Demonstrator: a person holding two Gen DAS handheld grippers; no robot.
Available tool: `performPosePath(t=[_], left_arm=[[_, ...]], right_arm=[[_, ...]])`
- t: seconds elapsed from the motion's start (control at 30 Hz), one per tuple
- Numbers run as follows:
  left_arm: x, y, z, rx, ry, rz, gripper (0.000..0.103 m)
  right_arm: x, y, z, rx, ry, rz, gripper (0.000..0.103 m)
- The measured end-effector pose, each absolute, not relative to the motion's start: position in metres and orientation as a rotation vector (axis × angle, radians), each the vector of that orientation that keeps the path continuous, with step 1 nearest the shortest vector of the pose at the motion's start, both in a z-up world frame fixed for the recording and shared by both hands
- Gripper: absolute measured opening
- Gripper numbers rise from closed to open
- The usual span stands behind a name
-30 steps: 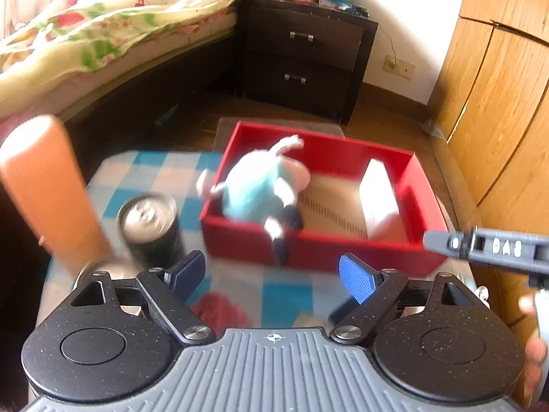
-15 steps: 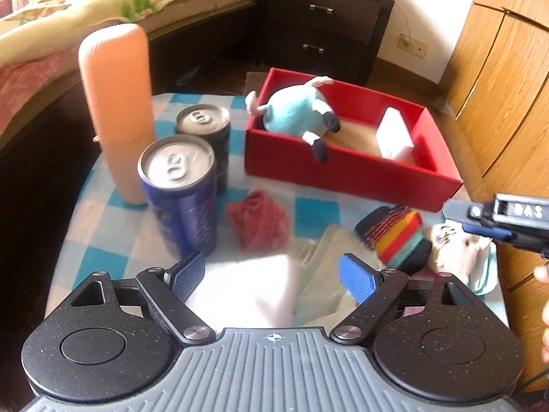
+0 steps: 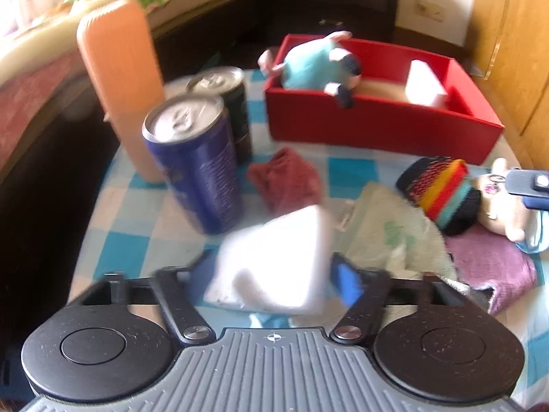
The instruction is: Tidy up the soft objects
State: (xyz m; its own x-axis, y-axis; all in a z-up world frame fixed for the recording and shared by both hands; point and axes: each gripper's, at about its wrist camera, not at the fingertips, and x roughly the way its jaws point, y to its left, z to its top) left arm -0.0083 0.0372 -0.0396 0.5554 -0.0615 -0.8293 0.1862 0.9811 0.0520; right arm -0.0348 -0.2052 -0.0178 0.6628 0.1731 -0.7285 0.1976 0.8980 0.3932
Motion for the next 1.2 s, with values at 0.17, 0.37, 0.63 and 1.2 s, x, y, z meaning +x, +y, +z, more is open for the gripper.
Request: performPosePath(t=[0.17,0.37,0.63,1.2], left_arm=[[-0.003,0.056,-0.033,0.029,0.996,-0.125,0.043],[-0.004,0.059,-0.021,-0.003,0.983,-0.16,0.029],[-0.002,0.067,-0.016,-0.021,0.99,-0.169,0.021],[0.009,0.072,-0.043,-0.043,1.083,-0.173,0.017]], right_arm=[[-0.035,-0.214,-0.017,0.489,0.854,-0.027,0.022],[-0.034,-0.207,-0.02,0.456,0.881,-0.013,0.022],[-0.039,-0.217,-0.026,0.49,0.899,-0.049,0.022],[-0.033,-0.257,-0.02,0.56,0.864,-0.158,0.047]])
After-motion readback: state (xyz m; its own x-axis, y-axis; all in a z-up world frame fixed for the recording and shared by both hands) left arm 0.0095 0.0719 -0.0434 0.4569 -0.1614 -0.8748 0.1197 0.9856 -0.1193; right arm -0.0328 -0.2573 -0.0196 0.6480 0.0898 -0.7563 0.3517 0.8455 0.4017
